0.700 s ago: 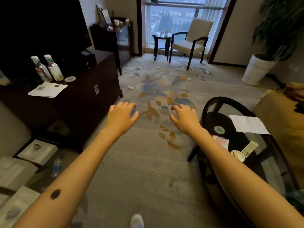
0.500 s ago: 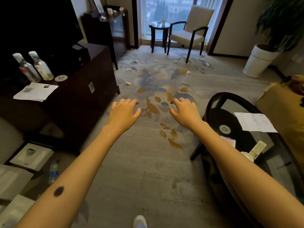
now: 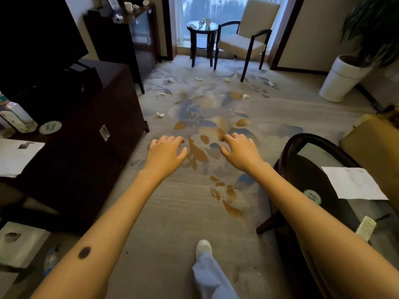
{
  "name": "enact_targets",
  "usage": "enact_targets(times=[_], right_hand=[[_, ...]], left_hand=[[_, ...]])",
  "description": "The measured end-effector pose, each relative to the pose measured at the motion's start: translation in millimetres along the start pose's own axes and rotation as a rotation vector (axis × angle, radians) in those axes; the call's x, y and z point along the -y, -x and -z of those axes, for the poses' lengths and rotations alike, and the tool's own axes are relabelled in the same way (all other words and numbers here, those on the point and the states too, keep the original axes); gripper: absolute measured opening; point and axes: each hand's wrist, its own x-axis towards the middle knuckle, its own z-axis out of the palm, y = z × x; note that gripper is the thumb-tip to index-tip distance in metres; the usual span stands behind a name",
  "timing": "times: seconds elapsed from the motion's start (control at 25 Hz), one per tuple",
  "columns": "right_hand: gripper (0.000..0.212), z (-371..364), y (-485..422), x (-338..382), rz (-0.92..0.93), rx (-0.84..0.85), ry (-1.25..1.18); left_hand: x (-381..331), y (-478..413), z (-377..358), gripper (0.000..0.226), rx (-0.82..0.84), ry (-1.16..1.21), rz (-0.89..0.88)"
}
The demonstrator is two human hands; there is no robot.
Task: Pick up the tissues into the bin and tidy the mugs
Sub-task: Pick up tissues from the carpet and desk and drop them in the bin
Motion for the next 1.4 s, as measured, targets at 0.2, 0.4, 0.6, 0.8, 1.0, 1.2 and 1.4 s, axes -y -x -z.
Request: enact_targets(times=[0.2, 0.4, 0.6, 0.8, 1.0, 1.2, 1.4], right_hand=[[0.034, -4, -134, -20, 0.031, 0.007, -0.011], [0.035, -15, -262, -33, 0.078, 0.036, -0.009], [0.034, -44, -395, -30, 0.100, 0.074, -0.011], [0.033, -57, -533, -26, 0.099, 0.085, -0.042], [0.035, -61, -647, -26, 0.093, 0.122, -0.032], [0.036, -80, -785, -41, 0.111, 0.192, -0.011], [0.036, -96, -925, -60, 0.187, 0.237, -0.006]], left_hand=[[33, -123, -18, 0.032, -0.027, 0.008, 0.041], [76, -228, -33, 0.032, -0.002, 0.001, 0.096], [141, -344, -51, 0.031, 0.013, -0.004, 0.122], [215, -475, -63, 0.030, 0.038, 0.041, 0.130], [271, -582, -72, 0.030, 0.058, 0.053, 0.139], [320, -708, -99, 0.029, 0.076, 0.045, 0.183], [365, -825, -118, 0.028, 0.077, 0.021, 0.283]])
